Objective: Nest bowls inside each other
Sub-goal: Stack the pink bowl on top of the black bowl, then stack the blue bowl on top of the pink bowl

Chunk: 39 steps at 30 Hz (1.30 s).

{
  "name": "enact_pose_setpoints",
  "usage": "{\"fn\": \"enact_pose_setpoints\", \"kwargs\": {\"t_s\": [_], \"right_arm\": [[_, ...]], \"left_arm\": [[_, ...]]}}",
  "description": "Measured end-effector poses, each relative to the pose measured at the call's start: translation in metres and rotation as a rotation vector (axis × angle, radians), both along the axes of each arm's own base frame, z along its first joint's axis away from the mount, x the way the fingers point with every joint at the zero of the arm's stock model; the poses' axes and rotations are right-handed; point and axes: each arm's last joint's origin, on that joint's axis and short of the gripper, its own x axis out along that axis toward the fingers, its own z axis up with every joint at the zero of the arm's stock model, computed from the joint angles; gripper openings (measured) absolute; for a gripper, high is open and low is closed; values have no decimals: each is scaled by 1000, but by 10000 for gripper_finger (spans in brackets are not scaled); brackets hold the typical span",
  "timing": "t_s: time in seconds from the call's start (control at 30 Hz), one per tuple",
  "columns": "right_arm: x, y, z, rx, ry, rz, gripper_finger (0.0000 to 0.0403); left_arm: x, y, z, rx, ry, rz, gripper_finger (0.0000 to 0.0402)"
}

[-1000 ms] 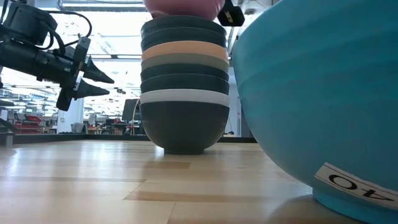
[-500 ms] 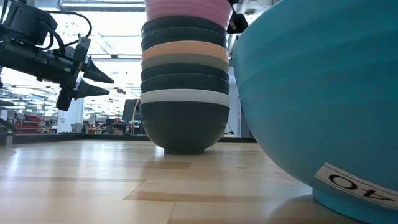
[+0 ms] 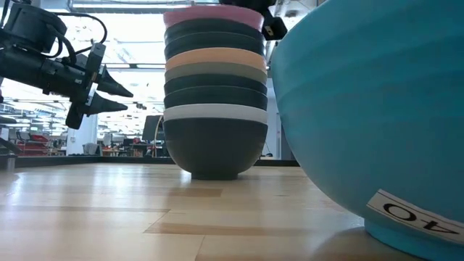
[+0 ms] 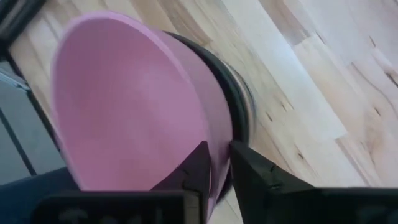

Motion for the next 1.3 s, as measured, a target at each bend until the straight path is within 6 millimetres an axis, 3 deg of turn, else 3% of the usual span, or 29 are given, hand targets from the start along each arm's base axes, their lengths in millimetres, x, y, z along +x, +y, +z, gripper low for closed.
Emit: {"fn": "enact_pose_setpoints", "kwargs": {"t_s": [0.17, 0.37, 0.73, 0.83, 0.9, 1.07, 1.2, 1.3], "right_arm": [[5, 0, 2, -3, -58, 3, 118], [-1, -4, 0, -61, 9, -28, 159], [-5, -8, 3, -125, 24, -26, 111], [-21, -4, 10, -166, 97, -18, 107], [-28, 2, 21, -202, 53, -16, 108], [-73, 25, 70, -207, -81, -12, 109], [-109, 49, 101, -191, -189, 2, 109], [-129, 79, 113, -140, -240, 45, 109]], "left_arm": [[0, 0, 0, 1, 0, 8, 153], [0, 0, 0, 2, 0, 12, 153], [0, 0, 0, 2, 0, 13, 153], [0, 0, 0, 3, 0, 13, 153], [0, 0, 0, 3, 0, 13, 153], [0, 0, 0, 4, -2, 14, 153], [0, 0, 0, -2, -8, 17, 153], [0, 0, 0, -2, -10, 20, 153]]}}
